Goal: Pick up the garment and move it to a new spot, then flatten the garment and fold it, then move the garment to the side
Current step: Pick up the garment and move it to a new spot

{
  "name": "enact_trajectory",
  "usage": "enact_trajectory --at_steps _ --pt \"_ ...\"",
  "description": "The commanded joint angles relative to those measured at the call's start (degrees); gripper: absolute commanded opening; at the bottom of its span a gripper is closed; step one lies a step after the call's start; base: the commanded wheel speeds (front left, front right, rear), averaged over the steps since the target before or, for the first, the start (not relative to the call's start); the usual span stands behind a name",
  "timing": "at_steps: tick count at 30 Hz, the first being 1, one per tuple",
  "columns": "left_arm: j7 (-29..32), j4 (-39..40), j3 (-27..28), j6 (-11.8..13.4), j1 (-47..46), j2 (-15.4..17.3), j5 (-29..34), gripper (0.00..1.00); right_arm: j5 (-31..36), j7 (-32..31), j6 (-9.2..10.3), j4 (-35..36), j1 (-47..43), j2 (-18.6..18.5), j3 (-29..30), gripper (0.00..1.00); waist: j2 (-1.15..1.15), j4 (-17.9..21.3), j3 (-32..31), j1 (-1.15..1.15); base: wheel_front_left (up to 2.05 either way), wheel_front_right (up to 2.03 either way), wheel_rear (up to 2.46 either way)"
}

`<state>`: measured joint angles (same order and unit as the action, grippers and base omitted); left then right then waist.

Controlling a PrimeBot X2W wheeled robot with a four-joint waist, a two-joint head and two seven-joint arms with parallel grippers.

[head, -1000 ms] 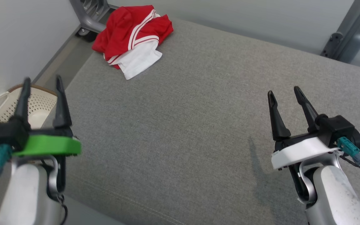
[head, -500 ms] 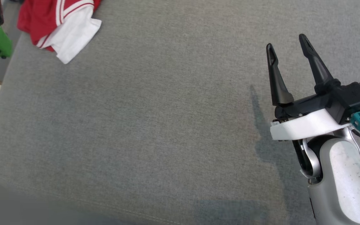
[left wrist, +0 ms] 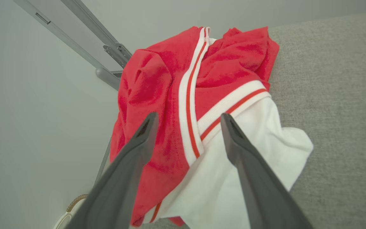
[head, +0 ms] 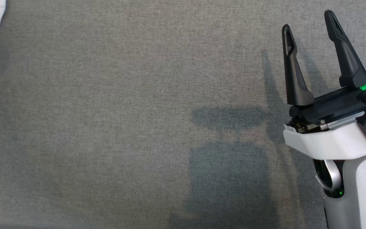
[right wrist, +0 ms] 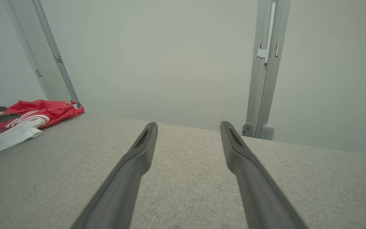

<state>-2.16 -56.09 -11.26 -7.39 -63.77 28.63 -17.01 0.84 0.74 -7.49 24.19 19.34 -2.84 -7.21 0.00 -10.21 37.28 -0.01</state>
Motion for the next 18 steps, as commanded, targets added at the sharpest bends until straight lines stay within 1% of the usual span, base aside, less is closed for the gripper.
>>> enact_trajectory --at_steps 1,3,6,9,10,11,12,18 --pt "-0.2 -1.3 0.1 0.0 -1.2 0.4 0.0 1.0 0.6 -0.1 0.0 0.7 0.0 -0.1 0.1 1.0 0.0 3.7 5.0 0.01 0.0 0.0 0.0" --pt "-0.4 -3.5 0.3 0.1 -1.6 0.5 -0.4 1.0 0.7 -0.2 0.0 1.2 0.0 -0.1 0.1 1.0 0.0 3.7 5.4 0.01 0.0 0.0 0.0" --pt "-1.2 -6.1 0.6 1.1 -2.3 0.7 -0.8 1.0 1.0 -0.3 0.0 1.5 0.1 -0.1 0.1 1.0 0.0 3.7 5.6 0.01 0.0 0.0 0.0" --pt "-2.0 -8.1 0.7 2.2 -2.7 0.1 -1.0 1.0 1.1 -0.3 0.0 1.6 0.5 -0.1 0.0 1.0 0.0 3.7 5.6 0.01 0.0 0.0 0.0" --pt "-2.1 -8.8 0.6 2.4 -2.9 -0.1 -1.0 0.95 1.2 -0.3 0.0 1.6 0.5 -0.1 0.0 1.0 0.0 3.7 5.5 0.01 0.0 0.0 0.0" --pt "-2.5 -9.3 0.5 2.5 -3.0 -0.3 -1.1 0.35 1.2 -0.2 0.0 1.5 0.6 -0.1 0.0 1.0 0.0 3.7 5.4 0.01 0.0 0.0 0.0" --pt "-2.6 -9.9 0.4 2.5 -3.2 -0.5 -1.1 0.0 1.1 0.0 0.0 1.4 0.6 -0.1 0.0 1.0 0.0 3.7 5.2 0.01 0.0 0.0 0.0" --pt "-5.7 -11.2 -0.6 1.9 -4.2 0.3 -0.5 0.0 0.1 1.3 0.0 0.0 0.3 -0.1 0.1 1.0 0.0 3.8 2.3 0.01 0.0 0.0 0.0"
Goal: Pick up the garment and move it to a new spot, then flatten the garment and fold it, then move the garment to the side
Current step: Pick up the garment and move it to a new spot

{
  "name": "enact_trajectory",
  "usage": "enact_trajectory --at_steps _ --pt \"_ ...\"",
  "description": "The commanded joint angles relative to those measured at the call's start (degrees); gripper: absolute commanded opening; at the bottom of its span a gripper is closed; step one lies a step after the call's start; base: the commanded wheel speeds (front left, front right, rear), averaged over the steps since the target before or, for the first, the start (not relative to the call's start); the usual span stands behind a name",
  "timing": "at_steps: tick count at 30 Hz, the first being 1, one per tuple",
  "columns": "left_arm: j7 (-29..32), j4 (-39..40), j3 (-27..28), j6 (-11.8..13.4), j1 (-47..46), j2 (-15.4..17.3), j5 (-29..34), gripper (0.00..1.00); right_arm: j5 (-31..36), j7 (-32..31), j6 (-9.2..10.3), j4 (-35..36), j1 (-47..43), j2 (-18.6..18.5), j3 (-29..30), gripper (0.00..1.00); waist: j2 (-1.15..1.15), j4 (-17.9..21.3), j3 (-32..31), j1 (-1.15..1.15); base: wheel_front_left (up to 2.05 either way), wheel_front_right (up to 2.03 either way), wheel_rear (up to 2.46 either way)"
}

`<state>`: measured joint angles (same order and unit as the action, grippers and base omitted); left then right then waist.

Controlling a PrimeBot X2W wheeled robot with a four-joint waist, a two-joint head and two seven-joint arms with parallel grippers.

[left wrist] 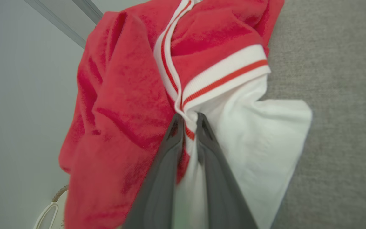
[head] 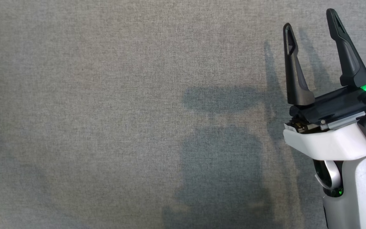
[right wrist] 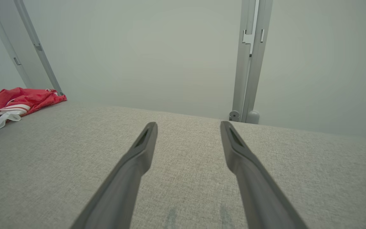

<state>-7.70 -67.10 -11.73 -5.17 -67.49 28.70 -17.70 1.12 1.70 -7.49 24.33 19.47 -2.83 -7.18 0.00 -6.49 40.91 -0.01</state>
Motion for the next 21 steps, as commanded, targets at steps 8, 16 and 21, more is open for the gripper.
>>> enact_trajectory --at_steps 8,16,21 --pt "-3.4 0.8 -2.8 -1.4 -2.8 1.4 1.7 0.0 -3.0 3.2 0.0 -4.4 -1.6 -0.1 0.3 1.0 0.0 1.1 -9.2 0.01 0.0 0.0 0.0" --pt "-3.5 4.8 -8.3 -2.2 -5.1 -0.2 2.6 0.0 -6.8 6.7 0.0 -10.3 -4.8 -0.1 1.6 1.0 0.0 3.9 -20.4 0.01 0.0 0.0 0.0" --pt "-1.8 11.2 -14.8 -2.3 -2.7 -3.5 -0.7 0.0 -8.7 8.2 0.0 -13.3 -7.6 -0.1 3.6 1.0 0.0 5.9 -26.8 0.01 0.0 0.0 0.0"
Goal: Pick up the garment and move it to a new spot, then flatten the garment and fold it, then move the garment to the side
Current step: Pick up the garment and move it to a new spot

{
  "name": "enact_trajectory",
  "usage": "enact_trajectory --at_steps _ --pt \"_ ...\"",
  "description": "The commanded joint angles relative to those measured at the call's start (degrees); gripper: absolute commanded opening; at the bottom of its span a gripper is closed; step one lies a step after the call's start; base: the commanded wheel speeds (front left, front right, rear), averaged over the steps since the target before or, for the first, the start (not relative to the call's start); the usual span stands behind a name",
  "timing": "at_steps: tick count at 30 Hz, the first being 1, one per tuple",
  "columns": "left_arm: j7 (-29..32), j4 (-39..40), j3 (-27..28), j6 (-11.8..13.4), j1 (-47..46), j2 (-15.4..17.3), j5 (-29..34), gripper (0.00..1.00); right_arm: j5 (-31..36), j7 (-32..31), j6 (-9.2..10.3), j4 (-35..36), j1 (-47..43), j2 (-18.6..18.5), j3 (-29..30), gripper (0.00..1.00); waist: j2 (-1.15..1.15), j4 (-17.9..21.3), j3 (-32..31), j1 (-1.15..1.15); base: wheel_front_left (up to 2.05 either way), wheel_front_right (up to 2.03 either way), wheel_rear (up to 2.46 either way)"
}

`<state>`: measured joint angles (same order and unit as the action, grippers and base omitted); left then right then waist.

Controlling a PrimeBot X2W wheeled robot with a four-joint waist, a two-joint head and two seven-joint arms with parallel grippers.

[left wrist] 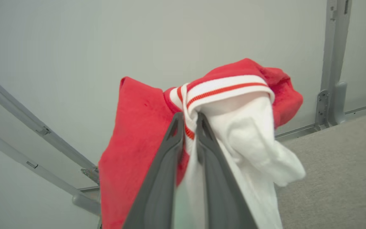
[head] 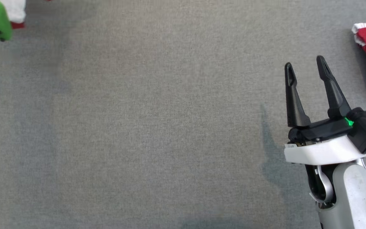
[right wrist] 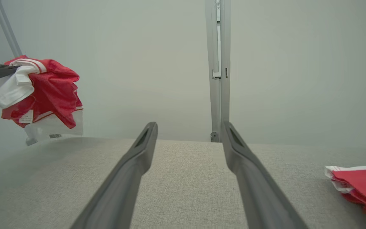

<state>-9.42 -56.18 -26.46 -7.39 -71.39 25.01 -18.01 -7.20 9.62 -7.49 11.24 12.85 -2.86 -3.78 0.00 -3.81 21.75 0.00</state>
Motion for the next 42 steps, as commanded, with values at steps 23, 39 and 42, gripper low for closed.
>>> enact_trajectory --at_steps 23,39,42 --pt "-1.1 22.2 -19.7 3.2 28.7 -13.6 -10.0 0.0 -4.5 3.2 0.0 -4.6 -4.0 -0.1 0.9 1.0 0.0 13.7 -10.9 0.0 0.0 0.0 0.0" --pt "-5.7 18.5 -19.0 4.6 38.3 -17.7 -11.3 1.0 -4.6 4.1 0.0 -9.1 -4.4 -0.1 1.2 1.0 0.0 12.3 -12.4 0.0 0.0 0.0 0.0" --pt "-5.8 22.4 -16.5 5.7 38.6 -17.5 -10.3 1.0 -4.2 4.0 0.0 -9.4 -4.4 -0.1 1.4 1.0 0.0 11.4 -13.4 0.0 0.0 0.0 0.0"
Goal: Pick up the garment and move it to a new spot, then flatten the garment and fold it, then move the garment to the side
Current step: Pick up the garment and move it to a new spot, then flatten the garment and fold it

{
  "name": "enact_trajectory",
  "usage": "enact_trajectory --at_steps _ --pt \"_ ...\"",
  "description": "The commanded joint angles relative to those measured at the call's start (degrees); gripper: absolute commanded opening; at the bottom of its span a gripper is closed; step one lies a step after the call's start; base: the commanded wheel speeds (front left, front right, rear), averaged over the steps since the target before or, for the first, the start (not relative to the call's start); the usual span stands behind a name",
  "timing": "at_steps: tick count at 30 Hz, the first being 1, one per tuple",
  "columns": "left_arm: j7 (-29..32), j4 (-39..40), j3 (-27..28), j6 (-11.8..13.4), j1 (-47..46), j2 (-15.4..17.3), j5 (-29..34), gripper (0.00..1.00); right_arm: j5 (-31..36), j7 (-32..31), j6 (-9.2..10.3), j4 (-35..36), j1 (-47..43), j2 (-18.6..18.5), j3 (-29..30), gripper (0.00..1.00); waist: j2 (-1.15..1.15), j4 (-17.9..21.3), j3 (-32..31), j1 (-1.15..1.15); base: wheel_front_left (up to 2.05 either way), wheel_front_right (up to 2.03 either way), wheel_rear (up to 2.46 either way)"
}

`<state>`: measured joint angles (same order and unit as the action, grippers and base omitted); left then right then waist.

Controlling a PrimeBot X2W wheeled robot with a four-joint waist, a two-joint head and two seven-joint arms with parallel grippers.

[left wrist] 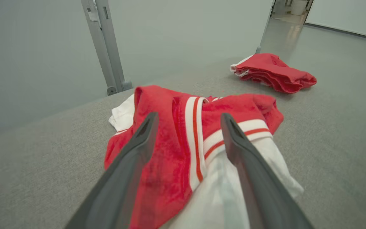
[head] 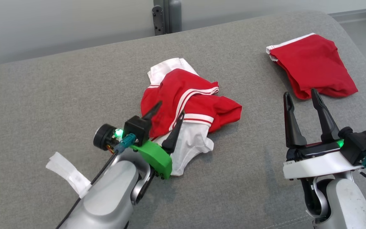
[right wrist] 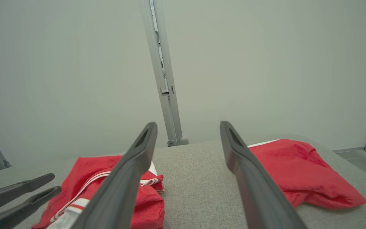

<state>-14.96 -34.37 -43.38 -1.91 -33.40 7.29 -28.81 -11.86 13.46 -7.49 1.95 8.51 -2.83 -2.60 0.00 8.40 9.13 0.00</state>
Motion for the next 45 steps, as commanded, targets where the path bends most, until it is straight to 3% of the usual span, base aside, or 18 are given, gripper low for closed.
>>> enact_trajectory --at_steps 1,7,13,24,45 --pt "-0.2 2.3 1.4 0.7 1.3 0.4 0.7 1.0 0.5 0.1 0.0 -0.2 -0.2 -0.1 0.2 1.0 0.0 -1.1 -1.2 0.0 0.0 0.0 0.0" --pt "-0.2 10.1 6.8 2.5 6.3 2.0 1.9 1.0 1.5 -0.6 0.0 -0.8 -2.4 -0.1 0.7 1.0 0.0 -3.3 -3.7 0.0 0.0 0.0 0.0" --pt "-0.2 18.1 14.4 6.5 14.5 3.4 2.7 1.0 2.0 -0.1 0.0 -2.1 -4.7 -0.2 0.7 1.0 0.0 -4.9 -5.3 0.0 0.0 0.0 0.0" --pt "-0.2 27.4 24.5 10.9 29.2 1.7 5.7 1.0 2.2 1.5 0.0 -3.5 -7.8 -0.1 0.6 1.0 0.0 -7.1 -7.4 0.0 0.0 0.0 0.0" --pt "-0.2 27.4 30.6 7.0 34.5 -2.4 10.7 1.0 0.0 1.8 0.0 -8.8 -7.0 -0.1 -1.3 1.0 0.0 -7.3 -8.9 0.0 0.0 0.0 0.0"
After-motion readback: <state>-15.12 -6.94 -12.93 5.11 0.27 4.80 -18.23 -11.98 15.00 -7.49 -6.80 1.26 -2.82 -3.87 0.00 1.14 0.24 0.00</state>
